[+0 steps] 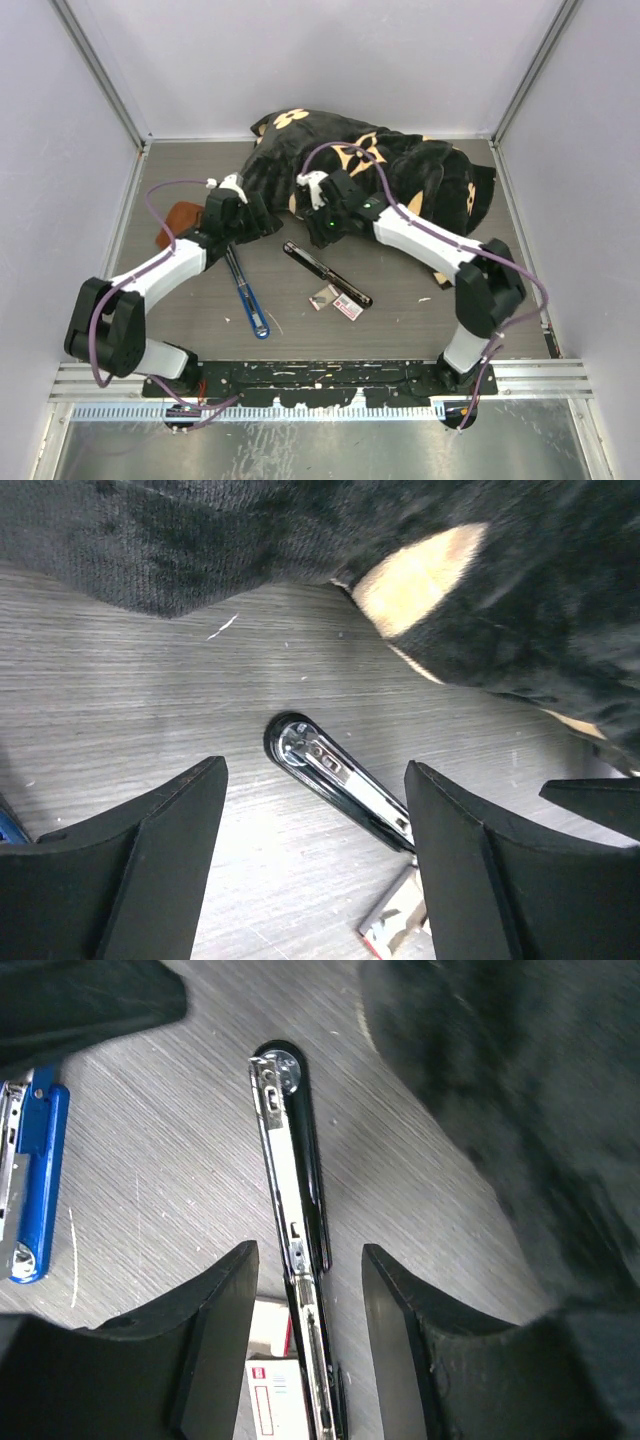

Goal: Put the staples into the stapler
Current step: Adjust the stapler at the center of the board.

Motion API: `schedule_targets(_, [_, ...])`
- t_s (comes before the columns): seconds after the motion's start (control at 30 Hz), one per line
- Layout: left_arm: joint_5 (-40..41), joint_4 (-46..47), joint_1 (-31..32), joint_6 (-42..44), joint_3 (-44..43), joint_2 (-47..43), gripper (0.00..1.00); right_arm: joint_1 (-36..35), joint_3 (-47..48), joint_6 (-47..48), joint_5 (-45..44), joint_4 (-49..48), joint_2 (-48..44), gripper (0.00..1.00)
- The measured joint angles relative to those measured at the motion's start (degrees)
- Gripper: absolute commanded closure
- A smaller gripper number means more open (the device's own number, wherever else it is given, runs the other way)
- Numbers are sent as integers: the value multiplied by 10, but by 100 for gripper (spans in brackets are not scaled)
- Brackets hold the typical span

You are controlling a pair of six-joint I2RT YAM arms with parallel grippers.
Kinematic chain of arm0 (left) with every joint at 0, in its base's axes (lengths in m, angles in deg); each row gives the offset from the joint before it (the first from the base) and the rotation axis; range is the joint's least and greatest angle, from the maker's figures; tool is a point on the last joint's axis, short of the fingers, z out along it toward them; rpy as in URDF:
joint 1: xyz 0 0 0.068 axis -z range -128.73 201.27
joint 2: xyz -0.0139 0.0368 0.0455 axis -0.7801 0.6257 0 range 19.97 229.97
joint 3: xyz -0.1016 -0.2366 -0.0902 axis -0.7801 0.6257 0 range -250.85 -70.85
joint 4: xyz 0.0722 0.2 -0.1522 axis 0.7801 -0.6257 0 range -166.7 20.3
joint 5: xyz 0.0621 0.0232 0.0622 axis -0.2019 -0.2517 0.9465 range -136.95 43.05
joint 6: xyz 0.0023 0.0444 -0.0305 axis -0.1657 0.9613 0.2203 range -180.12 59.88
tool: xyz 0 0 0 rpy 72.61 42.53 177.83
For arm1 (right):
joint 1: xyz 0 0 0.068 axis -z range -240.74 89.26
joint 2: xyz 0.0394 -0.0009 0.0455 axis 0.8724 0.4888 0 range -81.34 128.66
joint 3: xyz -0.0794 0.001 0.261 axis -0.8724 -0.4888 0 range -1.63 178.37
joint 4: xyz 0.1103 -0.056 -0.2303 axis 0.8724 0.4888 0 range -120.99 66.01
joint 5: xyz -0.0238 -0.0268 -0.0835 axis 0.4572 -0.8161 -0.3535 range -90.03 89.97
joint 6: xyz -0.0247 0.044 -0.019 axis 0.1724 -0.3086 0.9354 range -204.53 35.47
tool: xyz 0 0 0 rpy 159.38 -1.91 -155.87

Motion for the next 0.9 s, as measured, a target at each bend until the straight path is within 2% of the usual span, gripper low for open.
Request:
schedule_targets(0.13, [-14,-22,-19,-10,0,-54,22,22,-97,-56,11,-68,-85,46])
schedule_targets(0.33, [-65,-76,-111,-33,10,-153,22,27,-227,-115,36,-138,-163,45])
schedule_targets(0.43, [-86,-111,-160,-39,34,-191,20,11,-268,-131,19,-155,-181,43])
schedule_targets(0.57, [-116,-170,-203,-43,65,-218,18,-45,-299,-130,-37,-157,-191,42])
schedule_targets(0.73, [-189,-242,-252,-13,56,-206,18,-124,-305,-121,-90,-166,-190,41])
schedule_targets(0.9, [-193,-291,-288,33,21,-203,17,-194,-304,-139,-129,-220,-163,39])
